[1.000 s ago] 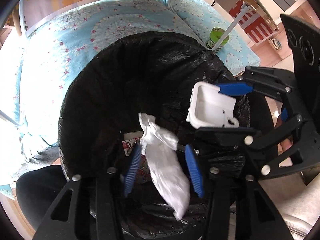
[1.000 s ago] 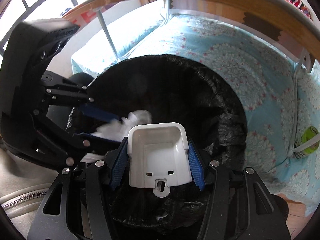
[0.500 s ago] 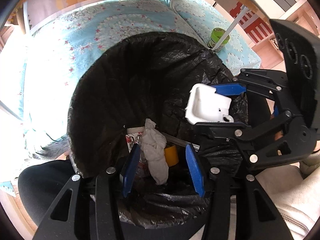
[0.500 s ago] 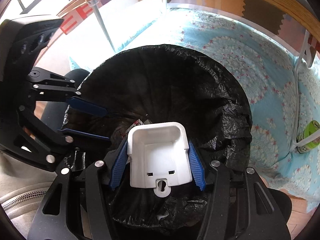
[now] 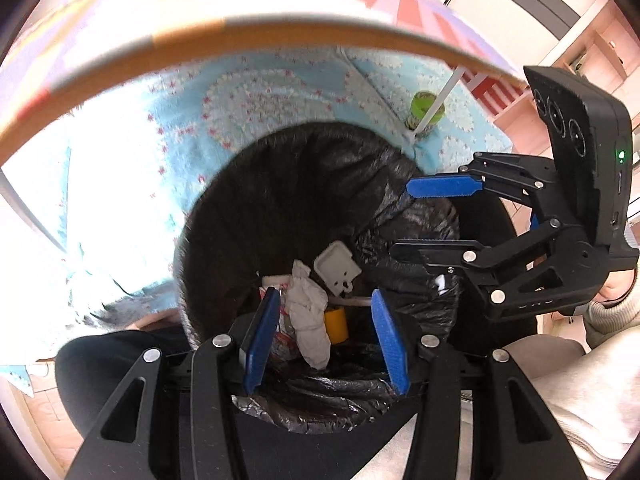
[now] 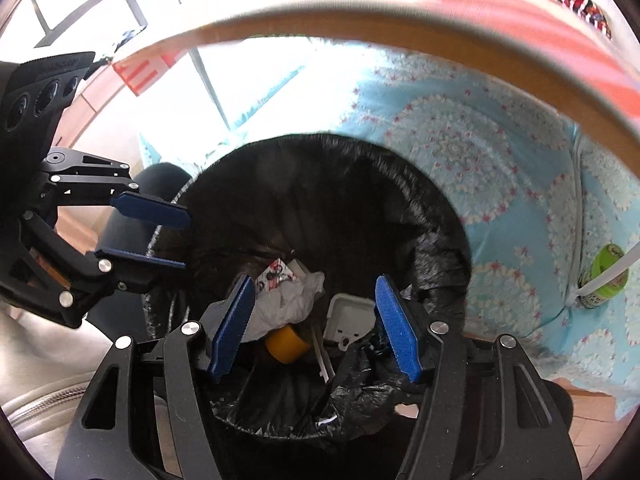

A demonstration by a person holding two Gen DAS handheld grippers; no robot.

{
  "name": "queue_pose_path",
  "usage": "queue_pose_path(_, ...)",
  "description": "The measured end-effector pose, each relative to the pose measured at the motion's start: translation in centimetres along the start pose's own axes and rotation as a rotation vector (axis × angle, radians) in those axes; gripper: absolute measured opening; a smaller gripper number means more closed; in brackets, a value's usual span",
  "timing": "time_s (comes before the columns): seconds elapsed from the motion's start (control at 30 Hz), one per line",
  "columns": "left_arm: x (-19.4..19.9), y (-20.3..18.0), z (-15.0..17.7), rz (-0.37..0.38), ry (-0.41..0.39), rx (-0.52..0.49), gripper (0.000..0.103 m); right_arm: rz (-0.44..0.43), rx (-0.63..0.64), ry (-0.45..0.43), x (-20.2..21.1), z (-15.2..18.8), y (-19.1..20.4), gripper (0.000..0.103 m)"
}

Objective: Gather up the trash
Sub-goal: 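Move both tools back over the bed toward the orange cap and pig toy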

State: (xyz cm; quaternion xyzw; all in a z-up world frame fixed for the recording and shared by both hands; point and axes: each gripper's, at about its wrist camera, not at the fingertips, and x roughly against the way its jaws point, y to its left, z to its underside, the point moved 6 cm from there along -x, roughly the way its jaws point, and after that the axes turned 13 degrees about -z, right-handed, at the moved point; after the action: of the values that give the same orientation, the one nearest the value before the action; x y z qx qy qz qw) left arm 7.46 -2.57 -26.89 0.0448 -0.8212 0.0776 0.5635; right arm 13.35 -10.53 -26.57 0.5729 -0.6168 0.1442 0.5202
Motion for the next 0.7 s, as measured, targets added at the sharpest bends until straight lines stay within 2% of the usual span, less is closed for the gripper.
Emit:
queue_pose_path(0.37,5.5,0.1,-2.1,-0.014,-0.139,-0.026,0.046,0.037,0.054,-0.108,5.0,-2.6,1.1,0.062)
queue_pose_path(0.7,10.1,0.7,-5.9,-0.018,-0.274,-0.031,0.046,0.059,0.11,-0.209,9.5,-6.0,1.6,0.063)
